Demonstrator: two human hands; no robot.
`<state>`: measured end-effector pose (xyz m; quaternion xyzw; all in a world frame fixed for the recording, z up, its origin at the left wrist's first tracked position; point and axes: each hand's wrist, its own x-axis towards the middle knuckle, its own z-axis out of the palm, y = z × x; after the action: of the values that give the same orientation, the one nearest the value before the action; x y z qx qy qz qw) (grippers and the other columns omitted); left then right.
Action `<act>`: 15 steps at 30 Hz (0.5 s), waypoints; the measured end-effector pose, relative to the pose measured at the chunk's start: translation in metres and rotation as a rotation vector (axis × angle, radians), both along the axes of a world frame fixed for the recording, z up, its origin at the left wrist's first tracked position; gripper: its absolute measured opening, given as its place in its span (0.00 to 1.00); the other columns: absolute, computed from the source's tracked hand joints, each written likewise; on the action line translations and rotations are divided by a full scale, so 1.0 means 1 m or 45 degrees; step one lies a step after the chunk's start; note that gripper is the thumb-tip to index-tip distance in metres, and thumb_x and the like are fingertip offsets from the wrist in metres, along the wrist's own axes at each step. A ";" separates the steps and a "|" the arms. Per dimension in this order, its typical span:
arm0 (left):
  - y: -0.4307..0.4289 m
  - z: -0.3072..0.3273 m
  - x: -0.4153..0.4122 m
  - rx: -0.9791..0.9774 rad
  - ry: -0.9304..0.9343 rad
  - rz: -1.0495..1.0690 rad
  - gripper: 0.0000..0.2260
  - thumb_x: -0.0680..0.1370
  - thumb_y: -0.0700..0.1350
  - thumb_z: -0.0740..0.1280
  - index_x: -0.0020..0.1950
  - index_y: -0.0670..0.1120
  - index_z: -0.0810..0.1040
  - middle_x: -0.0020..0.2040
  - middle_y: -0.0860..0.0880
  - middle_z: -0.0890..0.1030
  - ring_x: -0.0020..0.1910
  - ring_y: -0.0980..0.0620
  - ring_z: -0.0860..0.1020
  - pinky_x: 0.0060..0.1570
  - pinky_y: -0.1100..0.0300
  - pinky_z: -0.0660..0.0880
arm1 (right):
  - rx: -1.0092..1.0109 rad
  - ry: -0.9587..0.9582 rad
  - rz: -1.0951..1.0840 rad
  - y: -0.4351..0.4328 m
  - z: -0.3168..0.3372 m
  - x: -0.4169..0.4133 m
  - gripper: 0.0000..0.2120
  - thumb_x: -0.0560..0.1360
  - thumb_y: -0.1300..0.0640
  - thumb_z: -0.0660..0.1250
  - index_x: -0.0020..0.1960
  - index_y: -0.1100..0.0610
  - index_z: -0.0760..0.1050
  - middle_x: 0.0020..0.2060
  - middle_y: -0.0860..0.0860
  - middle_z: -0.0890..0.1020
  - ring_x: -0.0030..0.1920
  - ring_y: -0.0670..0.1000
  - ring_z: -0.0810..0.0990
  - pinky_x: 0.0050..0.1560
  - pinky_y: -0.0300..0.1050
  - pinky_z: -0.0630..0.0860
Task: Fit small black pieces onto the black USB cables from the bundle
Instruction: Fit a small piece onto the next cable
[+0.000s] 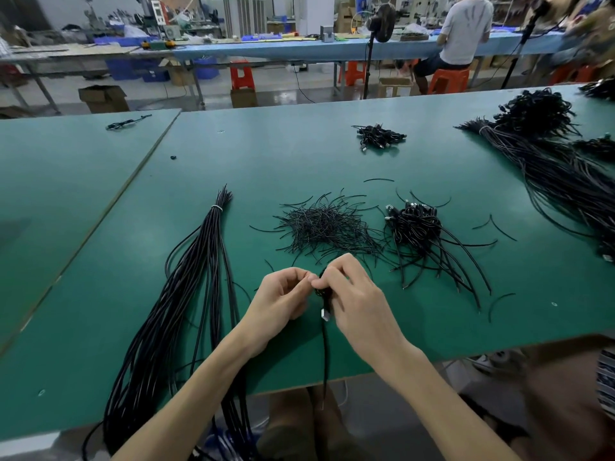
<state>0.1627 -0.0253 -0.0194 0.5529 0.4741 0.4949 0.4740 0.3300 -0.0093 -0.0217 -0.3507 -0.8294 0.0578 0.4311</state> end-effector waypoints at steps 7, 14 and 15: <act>0.001 -0.004 -0.001 0.007 0.023 0.063 0.16 0.82 0.48 0.66 0.53 0.33 0.77 0.30 0.48 0.69 0.27 0.52 0.64 0.28 0.60 0.62 | -1.232 0.748 0.356 -0.003 0.021 0.014 0.09 0.83 0.56 0.66 0.55 0.54 0.86 0.53 0.54 0.84 0.48 0.49 0.83 0.41 0.46 0.82; 0.000 -0.003 0.000 0.008 0.084 0.093 0.10 0.83 0.44 0.66 0.48 0.38 0.77 0.30 0.47 0.70 0.27 0.51 0.64 0.28 0.60 0.62 | -1.487 0.736 0.118 -0.002 0.015 0.002 0.22 0.72 0.52 0.80 0.59 0.56 0.73 0.45 0.51 0.86 0.38 0.49 0.84 0.37 0.45 0.81; 0.000 -0.002 0.000 0.005 0.082 0.087 0.09 0.83 0.44 0.66 0.48 0.38 0.77 0.30 0.47 0.69 0.27 0.52 0.64 0.27 0.61 0.61 | -1.508 0.723 0.076 -0.002 0.014 0.001 0.24 0.72 0.52 0.80 0.60 0.56 0.72 0.45 0.50 0.86 0.38 0.48 0.84 0.39 0.46 0.81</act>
<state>0.1624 -0.0255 -0.0216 0.5530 0.5067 0.4936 0.4403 0.3309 -0.0111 -0.0075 -0.4765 -0.5206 0.6070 0.3654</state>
